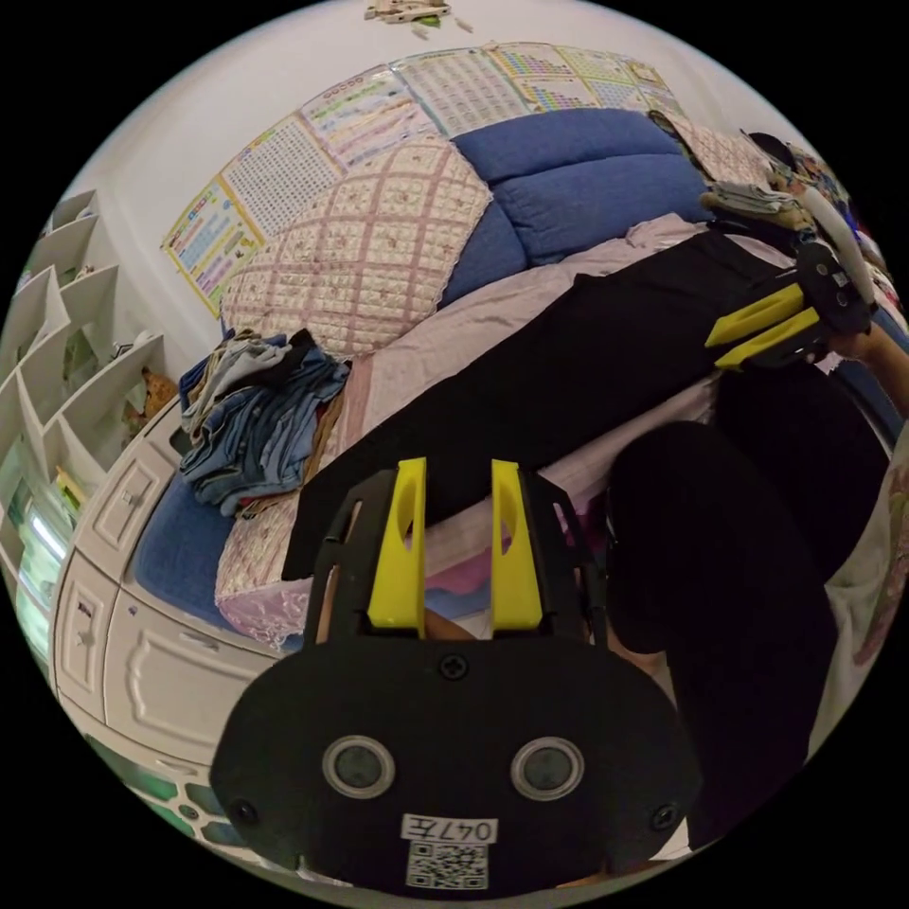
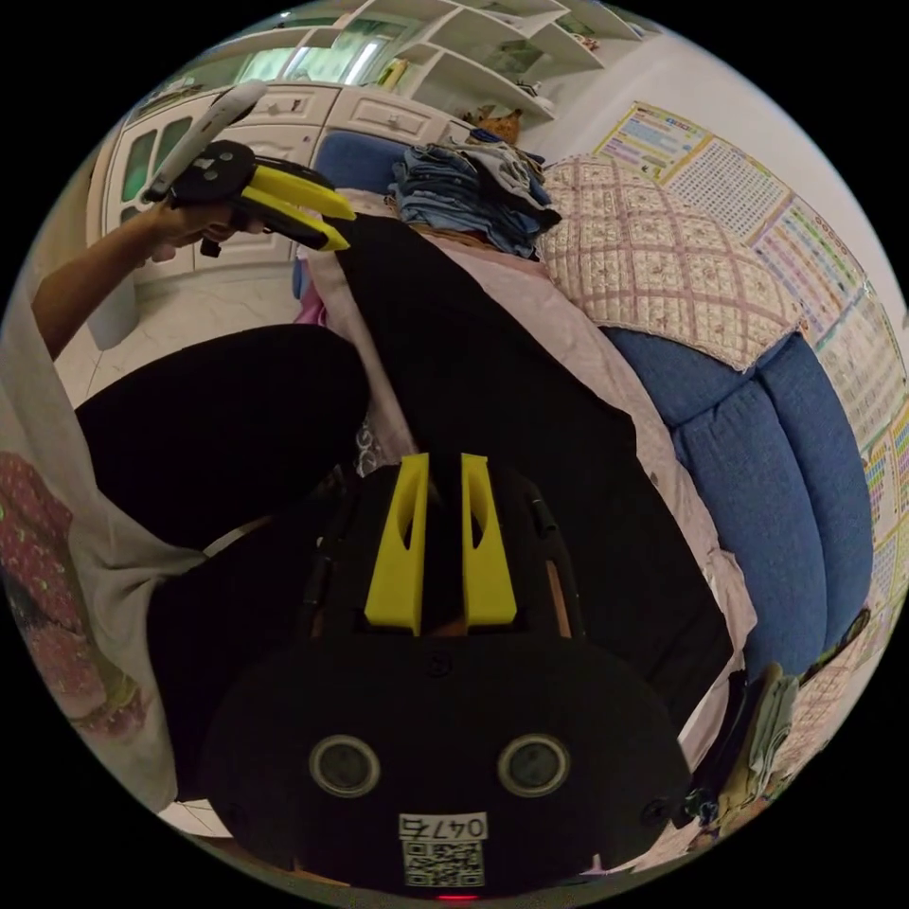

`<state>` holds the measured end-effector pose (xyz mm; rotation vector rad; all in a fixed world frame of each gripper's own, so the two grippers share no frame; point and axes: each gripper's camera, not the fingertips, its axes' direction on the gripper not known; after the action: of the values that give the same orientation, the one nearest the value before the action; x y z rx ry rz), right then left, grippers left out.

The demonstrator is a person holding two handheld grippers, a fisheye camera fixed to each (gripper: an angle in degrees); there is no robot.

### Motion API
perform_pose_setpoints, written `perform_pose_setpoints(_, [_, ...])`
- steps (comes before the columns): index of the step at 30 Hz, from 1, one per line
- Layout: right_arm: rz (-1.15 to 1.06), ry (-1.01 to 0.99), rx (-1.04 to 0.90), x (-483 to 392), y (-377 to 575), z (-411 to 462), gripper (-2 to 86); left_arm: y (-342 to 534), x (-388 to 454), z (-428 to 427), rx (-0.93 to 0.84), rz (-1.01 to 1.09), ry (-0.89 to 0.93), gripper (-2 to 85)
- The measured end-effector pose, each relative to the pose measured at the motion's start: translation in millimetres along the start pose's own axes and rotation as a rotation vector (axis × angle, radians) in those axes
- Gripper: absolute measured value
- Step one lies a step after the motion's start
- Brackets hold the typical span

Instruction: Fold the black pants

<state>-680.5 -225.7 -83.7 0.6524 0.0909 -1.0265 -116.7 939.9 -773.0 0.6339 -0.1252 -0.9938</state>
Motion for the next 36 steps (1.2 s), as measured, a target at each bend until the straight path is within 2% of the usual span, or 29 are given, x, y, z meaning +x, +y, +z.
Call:
perform_pose_setpoints(12, [0.134, -0.033, 0.08, 40, 0, 9, -0.2, -24, 71, 45, 0.119, 0.127, 0.188, 10.2])
perform_pose_setpoints(22, [0.272, -0.078, 0.178, 76, 34, 22, -0.2, -67, 115, 113, 0.066, 0.125, 0.23, 10.6])
perform_pose_setpoints(30, [0.364, -0.123, 0.236, 102, 65, 47, -0.2, -114, 171, 117, 0.097, 0.133, 0.129, 10.5])
perform_pose_setpoints(34, [0.371, -0.127, 0.26, 107, 85, 61, -0.2, -145, 187, 135, 0.014, 0.098, -0.095, 9.4])
perform_pose_setpoints(36, [0.375, -0.129, 0.271, 109, 94, 66, -0.2, -154, 177, 137, -0.002, 0.047, -0.13, 8.6])
